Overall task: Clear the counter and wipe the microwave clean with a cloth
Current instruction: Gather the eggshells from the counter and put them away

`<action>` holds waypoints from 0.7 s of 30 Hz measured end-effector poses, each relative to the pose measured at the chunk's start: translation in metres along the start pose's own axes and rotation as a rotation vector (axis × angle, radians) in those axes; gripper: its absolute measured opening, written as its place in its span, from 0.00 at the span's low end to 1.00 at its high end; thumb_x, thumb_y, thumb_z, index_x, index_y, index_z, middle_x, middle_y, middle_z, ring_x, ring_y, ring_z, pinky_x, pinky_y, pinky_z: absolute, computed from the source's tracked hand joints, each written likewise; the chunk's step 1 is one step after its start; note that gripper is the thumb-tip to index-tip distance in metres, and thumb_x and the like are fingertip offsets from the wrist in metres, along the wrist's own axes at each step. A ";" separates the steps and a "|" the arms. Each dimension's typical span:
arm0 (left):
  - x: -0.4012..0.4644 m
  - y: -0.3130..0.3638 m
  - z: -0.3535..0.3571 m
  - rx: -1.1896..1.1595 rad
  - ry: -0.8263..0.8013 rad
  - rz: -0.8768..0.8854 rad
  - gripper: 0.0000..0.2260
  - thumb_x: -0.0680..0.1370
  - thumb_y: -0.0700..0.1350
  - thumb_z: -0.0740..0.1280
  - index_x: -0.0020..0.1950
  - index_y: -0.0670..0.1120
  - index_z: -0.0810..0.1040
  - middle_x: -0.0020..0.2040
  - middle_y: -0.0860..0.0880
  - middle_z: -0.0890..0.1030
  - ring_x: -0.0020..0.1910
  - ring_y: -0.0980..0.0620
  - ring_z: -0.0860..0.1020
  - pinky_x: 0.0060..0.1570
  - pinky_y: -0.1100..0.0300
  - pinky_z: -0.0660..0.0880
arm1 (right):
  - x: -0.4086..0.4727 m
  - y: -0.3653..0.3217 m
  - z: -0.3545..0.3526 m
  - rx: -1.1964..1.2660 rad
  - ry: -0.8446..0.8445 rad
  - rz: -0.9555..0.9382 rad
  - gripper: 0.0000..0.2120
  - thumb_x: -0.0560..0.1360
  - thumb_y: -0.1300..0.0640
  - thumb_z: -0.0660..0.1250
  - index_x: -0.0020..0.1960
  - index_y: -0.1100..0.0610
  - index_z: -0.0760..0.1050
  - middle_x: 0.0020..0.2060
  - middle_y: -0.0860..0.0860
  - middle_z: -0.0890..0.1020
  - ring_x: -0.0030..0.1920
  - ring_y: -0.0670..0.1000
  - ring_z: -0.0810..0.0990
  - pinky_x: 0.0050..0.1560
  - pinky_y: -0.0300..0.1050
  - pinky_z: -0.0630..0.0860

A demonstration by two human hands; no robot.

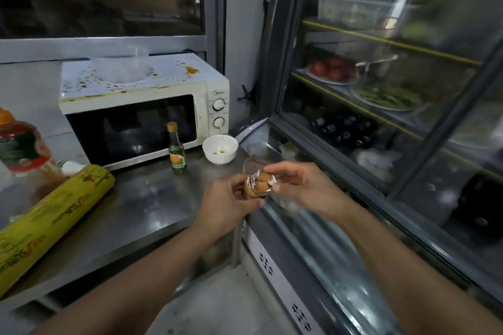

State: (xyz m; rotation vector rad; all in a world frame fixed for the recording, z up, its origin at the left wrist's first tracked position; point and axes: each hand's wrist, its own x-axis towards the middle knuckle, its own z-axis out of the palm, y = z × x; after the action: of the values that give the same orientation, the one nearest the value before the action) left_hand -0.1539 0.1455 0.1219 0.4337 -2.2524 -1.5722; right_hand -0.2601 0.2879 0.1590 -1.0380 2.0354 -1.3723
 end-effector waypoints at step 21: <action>-0.151 0.087 0.153 -0.029 -0.702 0.247 0.16 0.65 0.40 0.78 0.50 0.53 0.81 0.42 0.59 0.84 0.42 0.64 0.81 0.42 0.72 0.73 | -0.323 -0.030 -0.019 -0.043 0.612 0.284 0.20 0.69 0.68 0.72 0.54 0.49 0.77 0.48 0.46 0.83 0.49 0.45 0.81 0.52 0.38 0.77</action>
State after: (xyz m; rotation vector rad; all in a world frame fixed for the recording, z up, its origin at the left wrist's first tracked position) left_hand -0.0931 0.3688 0.1383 -0.4719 -2.6207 -1.8029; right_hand -0.0700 0.5497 0.1847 -0.3273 2.5235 -1.6243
